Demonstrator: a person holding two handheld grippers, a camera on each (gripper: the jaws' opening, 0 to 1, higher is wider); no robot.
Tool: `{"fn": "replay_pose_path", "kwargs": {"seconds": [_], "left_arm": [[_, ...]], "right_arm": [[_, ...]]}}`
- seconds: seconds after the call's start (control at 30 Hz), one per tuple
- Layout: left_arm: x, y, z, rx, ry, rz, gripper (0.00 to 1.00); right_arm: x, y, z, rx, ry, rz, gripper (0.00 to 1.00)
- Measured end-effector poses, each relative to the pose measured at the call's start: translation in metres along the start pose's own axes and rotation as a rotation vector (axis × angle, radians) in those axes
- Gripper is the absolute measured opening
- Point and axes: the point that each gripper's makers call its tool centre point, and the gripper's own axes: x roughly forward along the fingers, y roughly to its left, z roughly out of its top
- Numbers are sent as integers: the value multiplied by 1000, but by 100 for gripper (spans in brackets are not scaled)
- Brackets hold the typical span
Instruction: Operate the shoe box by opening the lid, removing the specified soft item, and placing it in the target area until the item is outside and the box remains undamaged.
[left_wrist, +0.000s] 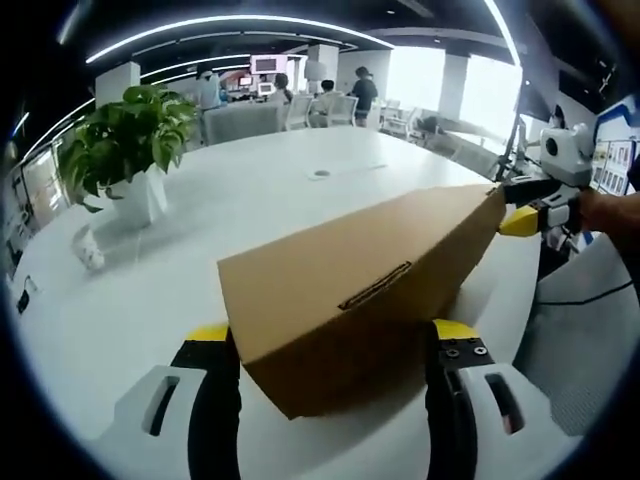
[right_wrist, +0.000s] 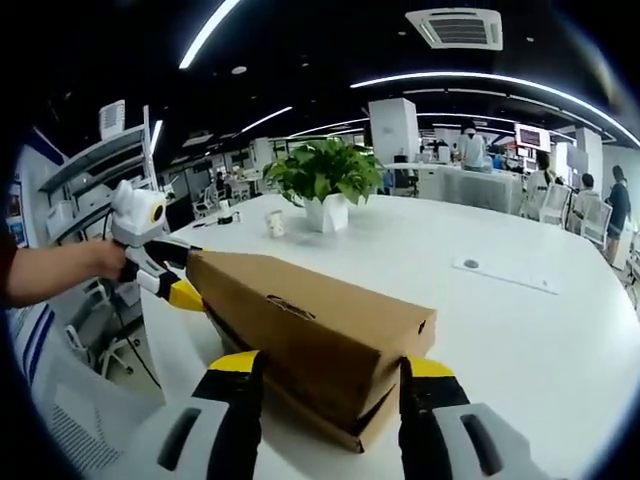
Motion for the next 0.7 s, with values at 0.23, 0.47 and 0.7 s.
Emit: {"fn": "replay_pose_path", "kwargs": {"seconds": [0.23,0.47,0.7], "left_arm": [[-3,3,12,0,-33,6,75],[-5,7,26,13,-64,19,74],[-3,12,36,31,-77,27,73]], "right_arm": [[-2,-1,12,-35,-11,-3,52],[-1,-9,27,-66,-40,-22,50],[0,-19,39,-99,-59,-41,45]]}}
